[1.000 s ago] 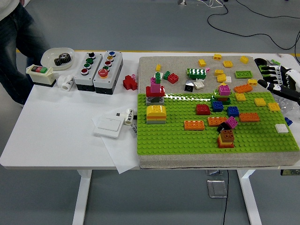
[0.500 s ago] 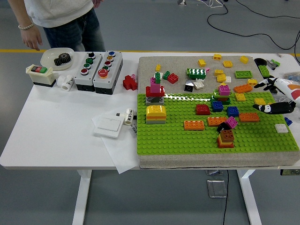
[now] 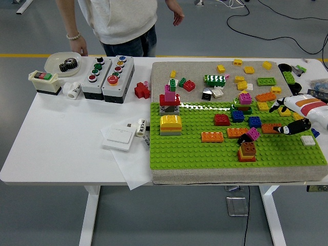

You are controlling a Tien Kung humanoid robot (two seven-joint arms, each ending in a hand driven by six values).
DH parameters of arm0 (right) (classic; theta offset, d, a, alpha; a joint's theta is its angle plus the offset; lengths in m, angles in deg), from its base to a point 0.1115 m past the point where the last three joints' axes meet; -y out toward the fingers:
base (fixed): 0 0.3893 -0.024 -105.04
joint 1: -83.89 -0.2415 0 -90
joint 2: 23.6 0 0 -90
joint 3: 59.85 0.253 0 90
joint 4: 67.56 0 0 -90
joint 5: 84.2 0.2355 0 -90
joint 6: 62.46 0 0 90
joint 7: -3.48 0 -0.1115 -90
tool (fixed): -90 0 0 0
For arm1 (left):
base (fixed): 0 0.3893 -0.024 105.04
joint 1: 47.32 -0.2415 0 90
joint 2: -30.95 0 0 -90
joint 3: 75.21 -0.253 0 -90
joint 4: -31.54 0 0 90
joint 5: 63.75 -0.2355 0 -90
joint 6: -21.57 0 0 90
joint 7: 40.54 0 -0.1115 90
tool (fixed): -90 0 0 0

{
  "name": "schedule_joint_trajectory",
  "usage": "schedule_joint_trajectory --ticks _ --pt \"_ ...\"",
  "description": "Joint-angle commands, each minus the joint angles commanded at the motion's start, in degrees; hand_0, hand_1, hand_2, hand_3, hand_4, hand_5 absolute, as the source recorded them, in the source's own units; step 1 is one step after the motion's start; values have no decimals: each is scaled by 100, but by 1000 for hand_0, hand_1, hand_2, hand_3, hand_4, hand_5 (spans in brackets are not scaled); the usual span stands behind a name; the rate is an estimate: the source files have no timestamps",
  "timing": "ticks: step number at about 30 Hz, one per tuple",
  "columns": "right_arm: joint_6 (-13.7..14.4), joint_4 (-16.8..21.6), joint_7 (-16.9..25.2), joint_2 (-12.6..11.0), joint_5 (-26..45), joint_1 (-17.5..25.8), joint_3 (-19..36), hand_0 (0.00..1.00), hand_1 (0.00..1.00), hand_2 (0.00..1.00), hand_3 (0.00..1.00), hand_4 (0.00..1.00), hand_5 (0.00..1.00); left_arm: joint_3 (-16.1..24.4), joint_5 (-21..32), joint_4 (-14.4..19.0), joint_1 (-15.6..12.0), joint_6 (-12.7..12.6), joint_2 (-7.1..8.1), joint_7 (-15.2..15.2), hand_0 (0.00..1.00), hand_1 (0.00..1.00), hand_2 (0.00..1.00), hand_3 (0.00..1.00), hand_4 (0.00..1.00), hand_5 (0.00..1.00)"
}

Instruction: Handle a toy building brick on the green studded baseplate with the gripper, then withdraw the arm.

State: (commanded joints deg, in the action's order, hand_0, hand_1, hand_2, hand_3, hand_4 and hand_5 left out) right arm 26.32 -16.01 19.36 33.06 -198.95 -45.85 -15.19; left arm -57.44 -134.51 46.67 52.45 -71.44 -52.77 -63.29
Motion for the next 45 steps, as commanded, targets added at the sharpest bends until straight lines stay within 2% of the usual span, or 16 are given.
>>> schedule_joint_trajectory --ticks 7,13,14,18,25,35,45 --pt "-151 -120 -117 75 -317 -161 -226 530 614 703 669 806 265 -8 40 -10 15 -18 -8 7 423 473 497 597 620 765" --pt "-94 -281 -197 198 -438 -276 -409 528 612 703 675 813 275 -16 45 -7 14 -13 -12 3 423 473 495 597 620 766" --pt "-86 -293 -205 209 -448 -283 -419 489 604 699 670 819 288 -17 45 -7 15 -12 -12 3 421 474 495 596 619 765" --pt "-68 -358 -276 252 -518 -332 -495 489 604 699 670 819 288 -28 60 -5 16 -14 -10 5 421 474 495 596 619 765" --pt "-133 -541 -417 343 -664 -478 -673 472 596 692 668 822 295 -31 55 -3 28 -8 -5 6 420 474 495 597 620 766" --pt "-280 -709 -550 435 -666 -564 -790 472 597 693 667 839 318 -44 69 -6 39 -13 1 5 420 472 493 597 621 765" --pt "-227 -807 -584 489 -617 -578 -879 443 581 685 663 838 343 -38 60 -4 41 -7 -2 4 419 470 487 597 623 761"
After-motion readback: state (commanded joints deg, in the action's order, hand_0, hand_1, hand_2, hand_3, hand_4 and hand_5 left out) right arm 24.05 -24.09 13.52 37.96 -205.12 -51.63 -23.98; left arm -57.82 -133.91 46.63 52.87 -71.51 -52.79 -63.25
